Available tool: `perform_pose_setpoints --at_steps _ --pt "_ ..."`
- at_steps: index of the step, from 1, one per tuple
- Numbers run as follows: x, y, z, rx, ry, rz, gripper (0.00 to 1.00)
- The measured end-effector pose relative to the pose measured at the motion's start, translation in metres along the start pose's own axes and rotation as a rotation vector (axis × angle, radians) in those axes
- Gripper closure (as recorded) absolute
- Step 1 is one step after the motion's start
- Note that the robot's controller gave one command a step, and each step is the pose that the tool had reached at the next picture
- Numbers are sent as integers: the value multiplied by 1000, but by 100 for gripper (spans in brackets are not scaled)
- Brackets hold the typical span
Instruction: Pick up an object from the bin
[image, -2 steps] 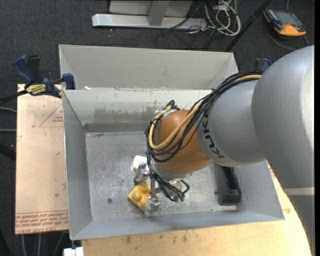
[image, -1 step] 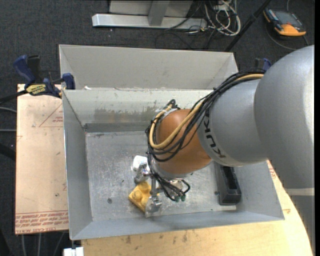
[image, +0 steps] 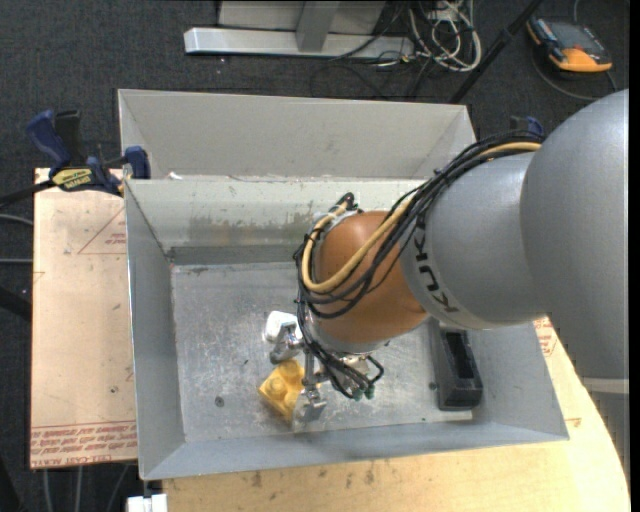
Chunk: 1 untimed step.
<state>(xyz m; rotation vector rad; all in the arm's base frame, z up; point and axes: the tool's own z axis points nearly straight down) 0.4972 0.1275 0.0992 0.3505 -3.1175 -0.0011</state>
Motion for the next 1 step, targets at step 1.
perform_pose_setpoints --at_steps 1 --pt "0 0 -14 0 -2 0 100"
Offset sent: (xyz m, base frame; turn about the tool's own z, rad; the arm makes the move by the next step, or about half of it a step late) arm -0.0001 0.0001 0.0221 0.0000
